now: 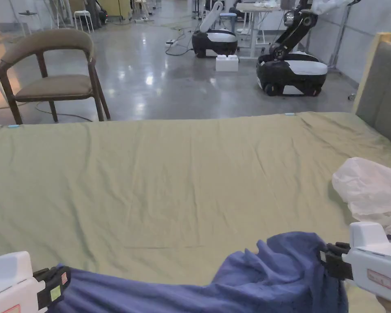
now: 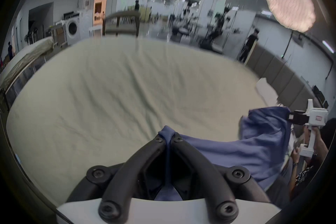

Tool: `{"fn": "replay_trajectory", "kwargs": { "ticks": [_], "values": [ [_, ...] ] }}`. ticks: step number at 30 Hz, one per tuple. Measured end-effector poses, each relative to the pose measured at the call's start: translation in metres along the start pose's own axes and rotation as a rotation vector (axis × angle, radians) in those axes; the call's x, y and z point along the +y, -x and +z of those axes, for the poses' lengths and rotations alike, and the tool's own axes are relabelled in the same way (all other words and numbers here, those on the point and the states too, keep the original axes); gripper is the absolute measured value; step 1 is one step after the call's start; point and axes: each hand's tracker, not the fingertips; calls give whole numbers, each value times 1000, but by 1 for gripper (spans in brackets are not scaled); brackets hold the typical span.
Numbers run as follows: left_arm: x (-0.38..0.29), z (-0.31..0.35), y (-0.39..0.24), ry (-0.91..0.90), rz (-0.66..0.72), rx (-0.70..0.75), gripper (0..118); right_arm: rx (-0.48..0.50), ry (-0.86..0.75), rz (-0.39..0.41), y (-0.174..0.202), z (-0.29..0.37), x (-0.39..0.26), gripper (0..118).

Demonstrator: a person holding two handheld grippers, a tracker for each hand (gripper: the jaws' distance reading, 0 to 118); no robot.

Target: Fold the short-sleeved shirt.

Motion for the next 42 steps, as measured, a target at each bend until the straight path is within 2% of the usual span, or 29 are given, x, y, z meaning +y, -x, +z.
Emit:
{"fn": "replay_trajectory", "kwargs": {
  "ticks": [7, 9, 12, 14, 17, 26, 35, 42],
  "values": [
    [70, 113, -26, -259, -36, -48, 0, -21, -230, 20, 14, 95, 55, 2],
    [90, 131, -32, -319, -57, -32, 0, -11, -282, -8, 15, 111, 74, 2],
    [119, 148, -37, -408, -78, 6, 0, -52, -357, 32, 20, 130, 103, 2],
    [139, 156, -38, -449, -75, 6, 0, -55, -387, 18, 21, 135, 124, 2],
    [168, 157, -42, -494, -95, 30, 0, -60, -437, 6, 22, 141, 156, 2],
    [253, 141, -51, -560, -113, 61, 0, -136, -550, 74, 39, 150, 258, 2],
    [329, 98, -48, -563, -59, 87, 0, -159, -560, 115, 37, 129, 350, 2],
    [366, 50, -44, -544, -64, 136, 0, -203, -572, 107, 40, 99, 391, 2]
  ]
}}
